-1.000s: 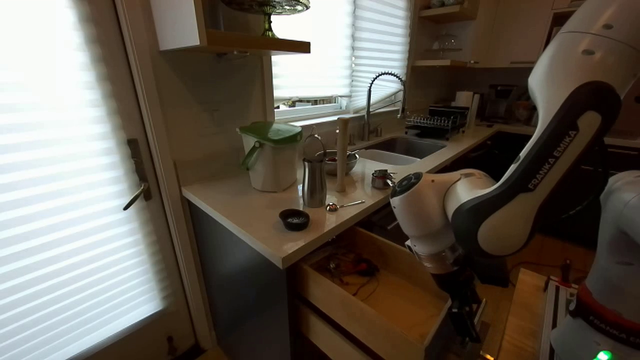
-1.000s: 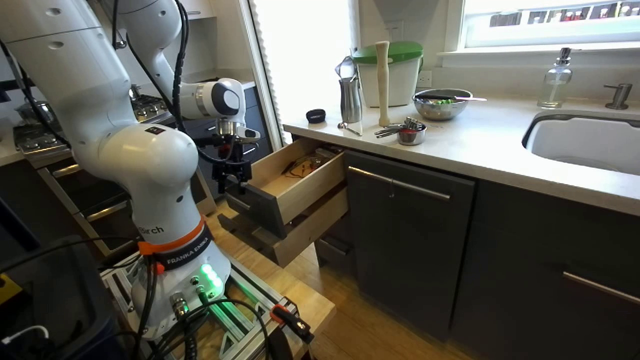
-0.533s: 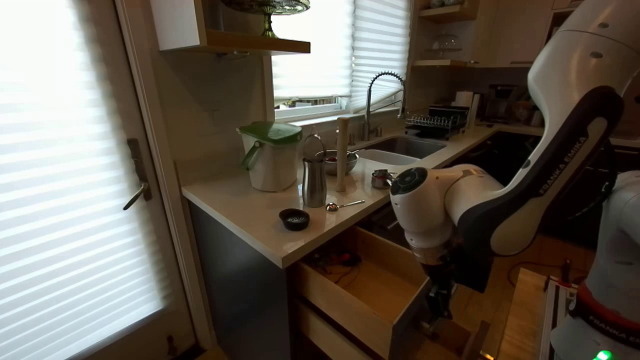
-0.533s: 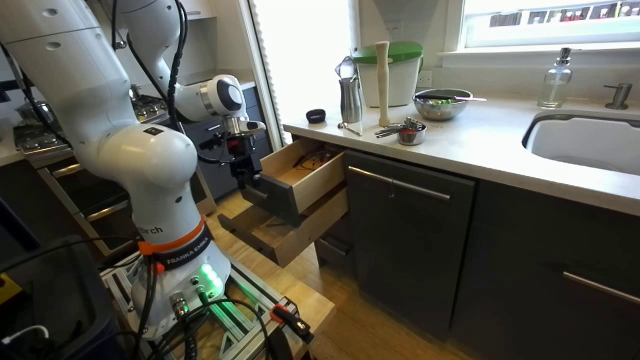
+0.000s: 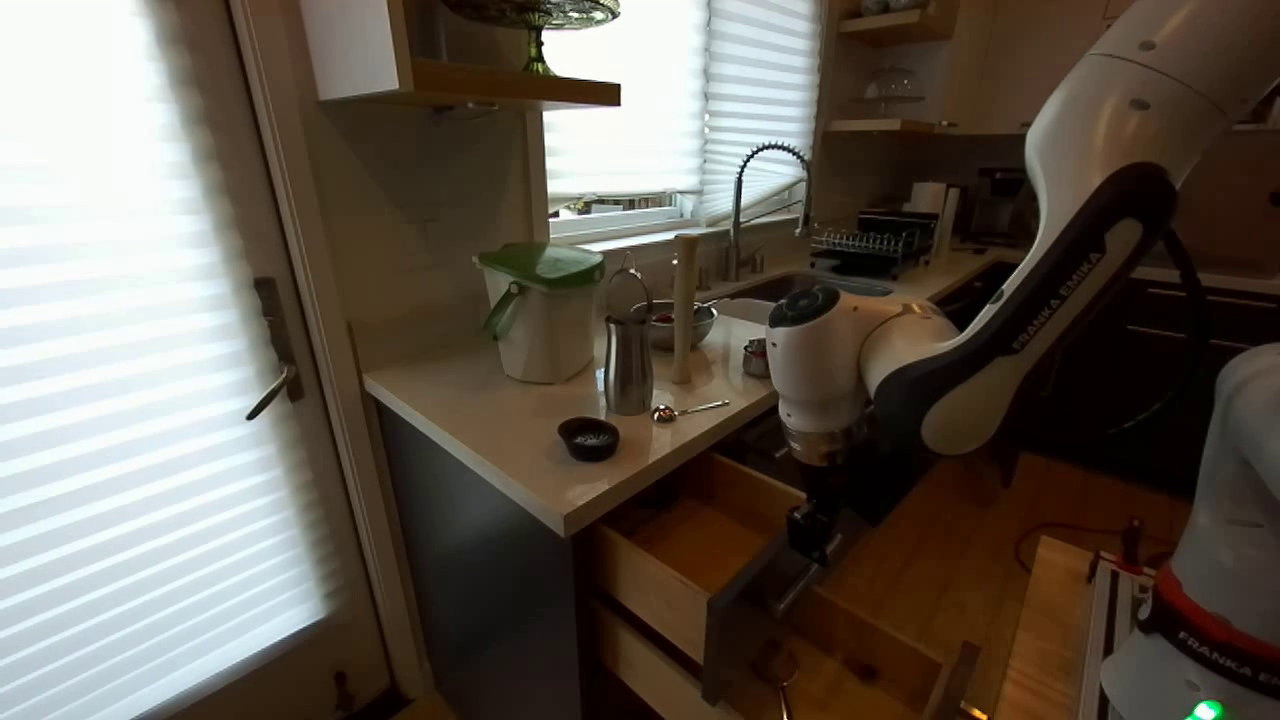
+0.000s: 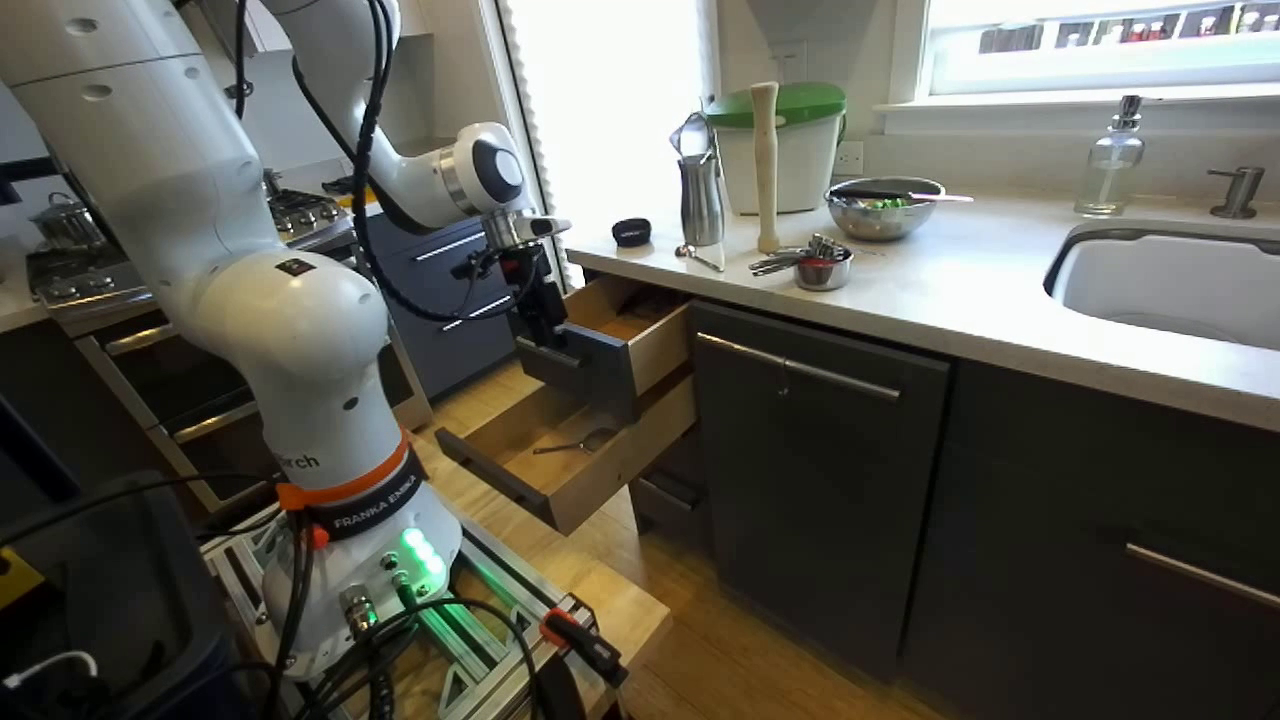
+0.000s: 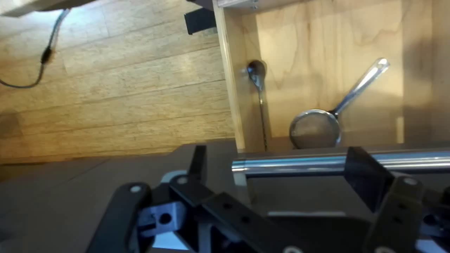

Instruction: Close the top left opened drawer

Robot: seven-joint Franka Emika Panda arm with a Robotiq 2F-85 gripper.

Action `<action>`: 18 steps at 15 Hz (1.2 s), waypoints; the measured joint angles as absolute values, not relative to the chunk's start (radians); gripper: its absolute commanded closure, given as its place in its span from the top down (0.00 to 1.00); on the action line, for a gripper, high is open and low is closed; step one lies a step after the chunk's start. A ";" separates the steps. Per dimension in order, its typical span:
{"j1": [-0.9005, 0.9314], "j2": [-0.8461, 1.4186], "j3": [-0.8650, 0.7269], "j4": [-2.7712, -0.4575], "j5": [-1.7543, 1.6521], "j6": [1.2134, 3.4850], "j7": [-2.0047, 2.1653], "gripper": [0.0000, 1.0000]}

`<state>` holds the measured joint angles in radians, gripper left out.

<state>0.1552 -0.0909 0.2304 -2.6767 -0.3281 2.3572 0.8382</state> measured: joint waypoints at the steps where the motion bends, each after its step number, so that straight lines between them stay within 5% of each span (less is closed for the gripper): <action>1: 0.157 -0.093 0.228 -2.682 -0.313 2.402 0.786 1.00; 7: 0.165 -0.107 0.230 -2.703 -0.301 2.458 0.737 1.00; 18: 0.127 0.106 0.144 -2.660 -0.274 2.969 0.691 1.00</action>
<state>0.1272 0.1059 0.1439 -2.6596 -0.2744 2.9694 0.6910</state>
